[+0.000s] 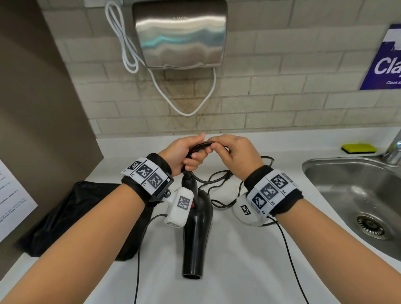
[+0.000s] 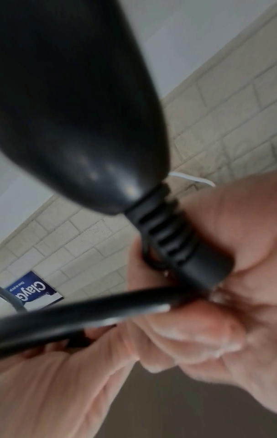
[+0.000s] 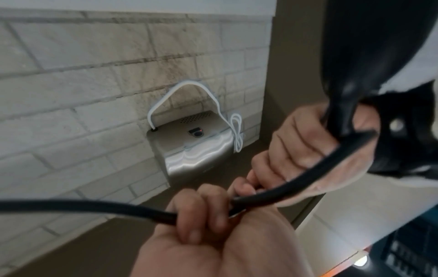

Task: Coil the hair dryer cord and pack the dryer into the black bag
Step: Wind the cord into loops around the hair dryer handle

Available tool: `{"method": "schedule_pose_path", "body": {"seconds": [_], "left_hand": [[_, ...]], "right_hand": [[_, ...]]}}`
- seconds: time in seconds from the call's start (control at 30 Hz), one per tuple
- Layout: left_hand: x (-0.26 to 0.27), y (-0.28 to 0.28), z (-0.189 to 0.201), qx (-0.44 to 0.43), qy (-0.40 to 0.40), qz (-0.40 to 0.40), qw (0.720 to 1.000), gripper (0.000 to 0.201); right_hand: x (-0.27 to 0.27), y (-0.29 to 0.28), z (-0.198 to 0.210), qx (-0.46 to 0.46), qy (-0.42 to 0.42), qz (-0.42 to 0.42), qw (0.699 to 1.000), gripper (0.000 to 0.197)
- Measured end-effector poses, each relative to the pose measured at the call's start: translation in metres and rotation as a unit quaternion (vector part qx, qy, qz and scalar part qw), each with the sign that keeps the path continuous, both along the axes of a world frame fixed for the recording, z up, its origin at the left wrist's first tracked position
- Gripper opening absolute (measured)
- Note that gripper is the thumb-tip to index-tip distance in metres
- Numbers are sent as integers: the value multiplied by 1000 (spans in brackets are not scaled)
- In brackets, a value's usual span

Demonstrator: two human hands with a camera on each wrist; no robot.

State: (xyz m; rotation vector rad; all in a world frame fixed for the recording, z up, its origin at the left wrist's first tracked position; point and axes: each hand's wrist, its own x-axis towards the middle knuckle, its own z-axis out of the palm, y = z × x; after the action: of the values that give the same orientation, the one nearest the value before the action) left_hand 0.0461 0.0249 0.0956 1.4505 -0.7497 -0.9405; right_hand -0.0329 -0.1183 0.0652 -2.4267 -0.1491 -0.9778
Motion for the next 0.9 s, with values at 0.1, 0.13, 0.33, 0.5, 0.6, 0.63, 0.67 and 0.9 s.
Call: {"method": "schedule_pose_path", "body": {"seconds": [0.1, 0.13, 0.33, 0.5, 0.6, 0.63, 0.67, 0.9], "left_hand": [[-5, -2, 5, 47, -102, -27, 993, 43], [-6, -3, 6, 53, -116, -26, 992, 45], [2, 0, -2, -35, 10, 34, 999, 65], [10, 5, -3, -77, 58, 72, 993, 51], [15, 5, -6, -91, 43, 97, 990, 47], [16, 6, -7, -96, 43, 101, 989, 46], [18, 7, -8, -100, 48, 105, 988, 44], [21, 9, -10, -102, 45, 198, 974, 41]], "right_hand": [[4, 3, 10, 8, -2, -15, 1000, 36], [5, 3, 10, 14, 7, -12, 1000, 34], [4, -18, -22, 79, 61, -9, 995, 34], [-1, -30, -50, 6, 201, -102, 974, 34], [-3, -29, -57, 22, 180, -103, 978, 29], [-4, -28, -59, 40, 163, -101, 981, 28], [-6, -29, -61, 58, 149, -106, 981, 27], [-23, -42, -77, 34, 114, -197, 973, 45]]}}
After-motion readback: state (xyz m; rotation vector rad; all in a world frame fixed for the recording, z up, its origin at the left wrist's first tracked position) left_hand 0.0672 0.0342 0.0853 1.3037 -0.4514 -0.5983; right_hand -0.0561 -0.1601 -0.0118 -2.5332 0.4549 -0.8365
